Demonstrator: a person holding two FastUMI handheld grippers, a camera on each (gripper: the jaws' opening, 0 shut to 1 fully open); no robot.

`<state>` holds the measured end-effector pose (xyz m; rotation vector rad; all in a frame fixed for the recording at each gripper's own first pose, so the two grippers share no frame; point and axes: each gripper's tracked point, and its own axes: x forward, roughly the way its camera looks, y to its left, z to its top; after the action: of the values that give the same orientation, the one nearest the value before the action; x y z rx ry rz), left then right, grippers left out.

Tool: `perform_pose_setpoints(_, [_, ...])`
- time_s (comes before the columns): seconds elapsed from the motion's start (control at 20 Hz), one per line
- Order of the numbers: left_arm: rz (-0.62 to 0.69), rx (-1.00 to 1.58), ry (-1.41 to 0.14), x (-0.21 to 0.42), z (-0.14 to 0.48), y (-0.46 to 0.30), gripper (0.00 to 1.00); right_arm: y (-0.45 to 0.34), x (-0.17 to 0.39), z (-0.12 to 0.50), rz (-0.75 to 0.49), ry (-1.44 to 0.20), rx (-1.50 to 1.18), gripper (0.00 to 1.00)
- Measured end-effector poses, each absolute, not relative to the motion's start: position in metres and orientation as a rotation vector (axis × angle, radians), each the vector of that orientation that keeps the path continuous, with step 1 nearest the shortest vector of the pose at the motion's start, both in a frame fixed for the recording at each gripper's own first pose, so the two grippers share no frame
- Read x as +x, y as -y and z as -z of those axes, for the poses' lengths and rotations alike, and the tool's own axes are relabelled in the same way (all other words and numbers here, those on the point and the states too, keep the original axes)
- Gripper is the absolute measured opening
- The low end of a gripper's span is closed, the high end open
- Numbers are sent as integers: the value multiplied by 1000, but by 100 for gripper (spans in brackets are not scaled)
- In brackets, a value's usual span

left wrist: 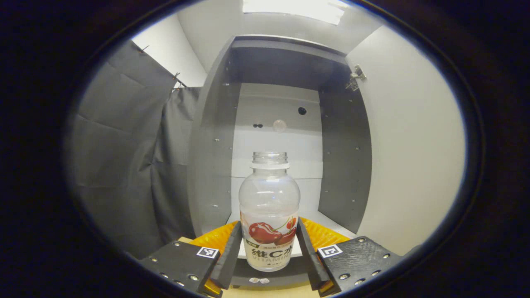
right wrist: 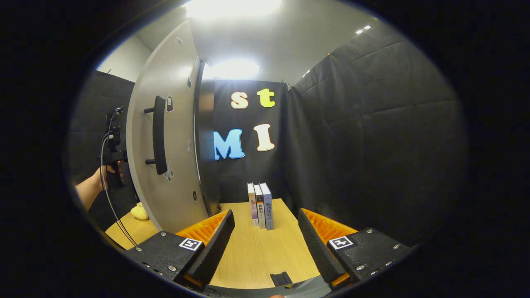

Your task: Open the cabinet door with the right hand, grasp the bottle in the cabinet with the left hand and place it on the coaster, then close the cabinet door with the right hand.

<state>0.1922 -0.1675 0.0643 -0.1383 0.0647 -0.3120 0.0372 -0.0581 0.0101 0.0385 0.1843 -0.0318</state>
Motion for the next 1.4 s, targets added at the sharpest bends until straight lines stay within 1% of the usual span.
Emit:
perform_pose_setpoints(0.15, [289,-132,-67,167,-61,149,71,55,39,-9,6,-177,42,94])
perform_pose_setpoints(0.2, [282,-138,-69,157,-60,145,77,53,39,-9,-4,-176,43,95])
perform_pose_setpoints(0.25, [278,-145,-71,147,-58,140,65,52,40,-8,-12,-175,42,95])
perform_pose_setpoints(0.65, [232,-153,-49,72,-33,105,65,35,56,-1,-72,-162,41,95])
perform_pose_setpoints(0.95, [242,-124,-72,25,10,100,65,32,67,6,-75,-165,71,95])
perform_pose_setpoints(1.05, [249,-117,-84,9,26,104,77,30,70,7,-73,-168,84,95])
perform_pose_setpoints(1.1, [247,-117,-97,2,36,103,65,29,71,7,-72,-169,84,95])
perform_pose_setpoints(1.15, [244,-120,-111,-8,45,102,65,29,71,7,-71,-170,83,95])
perform_pose_setpoints(1.25, [236,-124,-132,-22,62,100,71,27,72,8,-73,-170,77,95])
perform_pose_setpoints(1.4, [241,-132,-157,-44,88,98,71,23,73,7,-79,-171,68,95])
